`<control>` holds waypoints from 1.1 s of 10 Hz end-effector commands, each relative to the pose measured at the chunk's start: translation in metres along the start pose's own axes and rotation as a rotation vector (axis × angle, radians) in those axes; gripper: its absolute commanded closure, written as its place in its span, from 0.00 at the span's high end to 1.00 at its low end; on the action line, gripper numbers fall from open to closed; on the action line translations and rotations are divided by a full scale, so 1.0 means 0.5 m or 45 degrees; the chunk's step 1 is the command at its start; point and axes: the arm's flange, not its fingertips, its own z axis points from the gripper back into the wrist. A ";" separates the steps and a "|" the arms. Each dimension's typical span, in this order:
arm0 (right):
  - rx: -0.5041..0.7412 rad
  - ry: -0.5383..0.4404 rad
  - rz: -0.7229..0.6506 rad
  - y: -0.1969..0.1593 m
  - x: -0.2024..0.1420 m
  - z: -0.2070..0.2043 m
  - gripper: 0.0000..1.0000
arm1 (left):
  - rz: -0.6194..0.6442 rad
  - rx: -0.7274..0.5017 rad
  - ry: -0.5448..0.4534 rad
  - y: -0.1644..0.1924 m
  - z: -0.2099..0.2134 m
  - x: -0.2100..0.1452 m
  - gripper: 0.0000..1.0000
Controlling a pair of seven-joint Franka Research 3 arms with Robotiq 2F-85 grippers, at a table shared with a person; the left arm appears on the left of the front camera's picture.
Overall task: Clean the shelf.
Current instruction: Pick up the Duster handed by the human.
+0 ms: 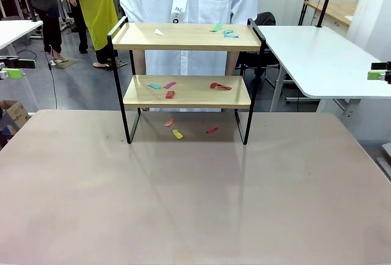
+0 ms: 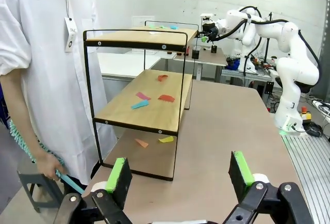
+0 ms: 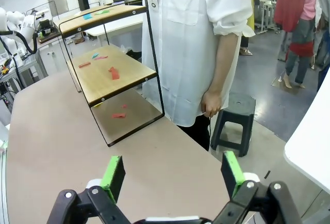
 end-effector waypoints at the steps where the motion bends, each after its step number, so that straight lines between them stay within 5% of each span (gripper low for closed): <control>1: -0.002 0.004 0.006 0.003 0.003 0.001 1.00 | -0.003 0.009 0.005 -0.005 -0.004 0.003 1.00; 11: -0.002 0.004 0.006 0.003 0.003 0.001 1.00 | -0.003 0.009 0.005 -0.005 -0.004 0.003 1.00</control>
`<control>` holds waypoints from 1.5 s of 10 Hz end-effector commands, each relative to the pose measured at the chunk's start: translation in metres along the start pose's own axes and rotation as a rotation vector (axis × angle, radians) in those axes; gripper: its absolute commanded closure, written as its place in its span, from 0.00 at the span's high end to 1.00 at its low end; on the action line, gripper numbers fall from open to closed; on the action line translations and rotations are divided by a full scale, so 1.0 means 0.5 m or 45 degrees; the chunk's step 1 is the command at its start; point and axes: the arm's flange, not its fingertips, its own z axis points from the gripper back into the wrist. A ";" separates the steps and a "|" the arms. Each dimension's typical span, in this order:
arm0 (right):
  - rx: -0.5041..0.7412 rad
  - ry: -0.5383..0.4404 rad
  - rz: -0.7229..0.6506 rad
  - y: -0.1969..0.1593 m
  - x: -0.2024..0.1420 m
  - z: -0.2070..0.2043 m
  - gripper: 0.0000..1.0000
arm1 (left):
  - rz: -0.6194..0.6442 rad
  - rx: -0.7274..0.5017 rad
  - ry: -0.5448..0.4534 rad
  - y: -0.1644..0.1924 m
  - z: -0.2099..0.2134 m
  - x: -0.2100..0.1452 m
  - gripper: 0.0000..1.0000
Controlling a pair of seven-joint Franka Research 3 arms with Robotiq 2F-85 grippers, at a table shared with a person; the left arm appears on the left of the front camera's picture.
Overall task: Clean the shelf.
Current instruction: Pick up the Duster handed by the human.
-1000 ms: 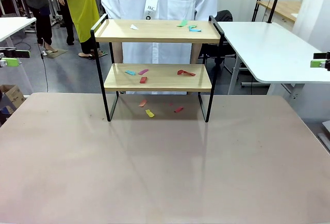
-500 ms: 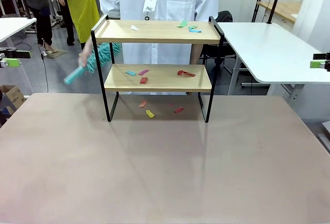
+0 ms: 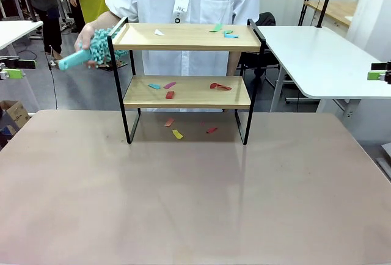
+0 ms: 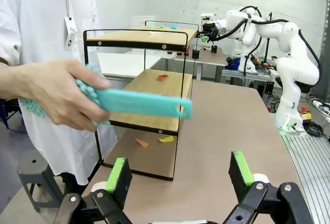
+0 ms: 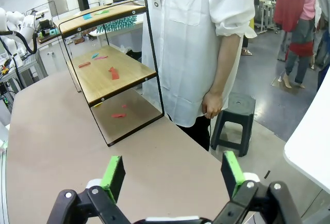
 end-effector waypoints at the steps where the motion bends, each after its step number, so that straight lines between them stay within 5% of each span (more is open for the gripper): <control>1: -0.001 0.004 0.006 0.003 0.003 0.001 1.00 | -0.003 0.009 0.004 -0.005 -0.004 0.003 1.00; 15: -0.001 0.004 0.006 0.003 0.003 0.001 1.00 | 0.000 0.000 0.000 0.000 0.000 0.000 1.00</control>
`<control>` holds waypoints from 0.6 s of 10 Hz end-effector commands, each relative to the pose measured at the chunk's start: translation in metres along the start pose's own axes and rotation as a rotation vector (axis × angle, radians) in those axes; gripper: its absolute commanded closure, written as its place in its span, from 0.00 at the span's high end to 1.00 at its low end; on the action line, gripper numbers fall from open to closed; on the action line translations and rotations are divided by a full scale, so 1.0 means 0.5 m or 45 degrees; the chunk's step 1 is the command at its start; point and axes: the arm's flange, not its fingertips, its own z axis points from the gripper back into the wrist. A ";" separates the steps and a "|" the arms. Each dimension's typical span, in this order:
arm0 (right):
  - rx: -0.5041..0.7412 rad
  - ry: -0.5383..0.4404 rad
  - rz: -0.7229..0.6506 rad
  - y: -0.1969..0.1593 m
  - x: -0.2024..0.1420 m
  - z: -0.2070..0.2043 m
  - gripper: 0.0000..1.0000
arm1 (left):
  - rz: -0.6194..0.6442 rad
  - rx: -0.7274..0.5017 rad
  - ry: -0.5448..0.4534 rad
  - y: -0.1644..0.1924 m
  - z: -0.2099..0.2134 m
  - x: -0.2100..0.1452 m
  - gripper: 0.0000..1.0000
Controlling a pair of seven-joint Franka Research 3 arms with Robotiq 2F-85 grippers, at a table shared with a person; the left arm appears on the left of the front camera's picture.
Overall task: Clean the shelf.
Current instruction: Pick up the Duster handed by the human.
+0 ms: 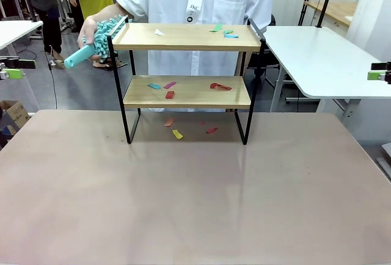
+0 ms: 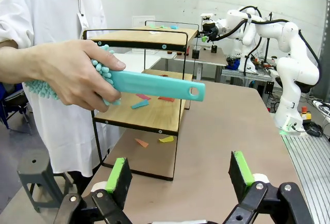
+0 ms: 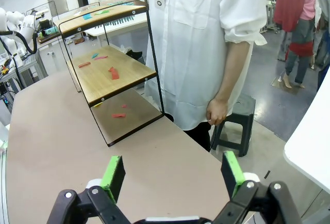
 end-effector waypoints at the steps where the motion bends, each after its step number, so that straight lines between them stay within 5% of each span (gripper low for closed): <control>1: -0.001 0.004 0.006 0.003 0.003 0.001 1.00 | -0.046 0.092 0.086 -0.014 -0.032 0.051 1.00; 3: -0.001 0.004 0.006 0.003 0.003 0.001 1.00 | -0.017 0.202 0.161 -0.041 -0.098 0.150 1.00; 6: -0.001 0.004 0.006 0.003 0.003 0.001 1.00 | 0.114 0.565 0.195 -0.068 -0.224 0.280 1.00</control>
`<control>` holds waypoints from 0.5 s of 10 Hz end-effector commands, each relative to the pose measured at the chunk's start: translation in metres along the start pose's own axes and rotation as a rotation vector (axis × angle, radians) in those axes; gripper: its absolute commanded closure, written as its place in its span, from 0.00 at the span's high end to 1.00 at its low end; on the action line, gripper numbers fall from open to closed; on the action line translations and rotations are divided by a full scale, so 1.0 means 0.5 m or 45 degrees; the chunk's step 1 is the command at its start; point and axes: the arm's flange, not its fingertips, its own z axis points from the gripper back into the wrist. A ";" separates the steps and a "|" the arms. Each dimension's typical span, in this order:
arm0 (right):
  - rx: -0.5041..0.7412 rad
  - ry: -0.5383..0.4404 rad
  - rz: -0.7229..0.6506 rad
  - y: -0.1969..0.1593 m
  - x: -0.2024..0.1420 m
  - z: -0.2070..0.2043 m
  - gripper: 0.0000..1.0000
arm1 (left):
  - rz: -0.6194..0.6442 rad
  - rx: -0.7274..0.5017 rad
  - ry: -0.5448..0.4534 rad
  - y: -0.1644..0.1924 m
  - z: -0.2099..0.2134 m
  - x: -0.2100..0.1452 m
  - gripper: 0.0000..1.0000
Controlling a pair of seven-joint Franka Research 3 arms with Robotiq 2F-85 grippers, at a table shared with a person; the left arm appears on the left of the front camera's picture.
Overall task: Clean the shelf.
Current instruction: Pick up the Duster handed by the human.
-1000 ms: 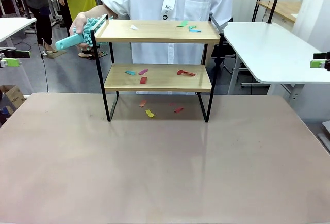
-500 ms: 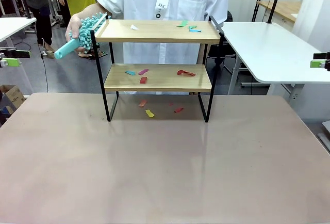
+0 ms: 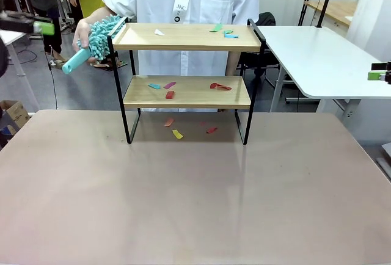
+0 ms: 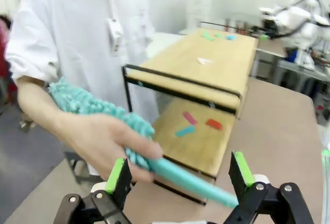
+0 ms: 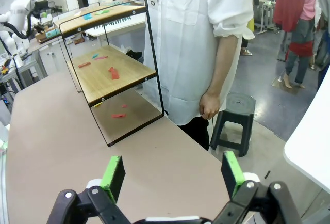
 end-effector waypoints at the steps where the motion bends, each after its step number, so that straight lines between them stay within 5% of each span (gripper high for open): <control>1: -0.001 0.005 0.007 0.002 0.004 0.000 1.00 | 0.178 0.220 0.102 -0.057 -0.069 0.043 1.00; 3: -0.001 0.005 0.007 0.002 0.004 0.000 1.00 | 0.202 0.425 0.273 -0.105 -0.116 0.093 1.00; 5: -0.001 0.005 0.007 0.002 0.004 0.000 1.00 | 0.196 0.546 0.308 -0.146 -0.110 0.148 1.00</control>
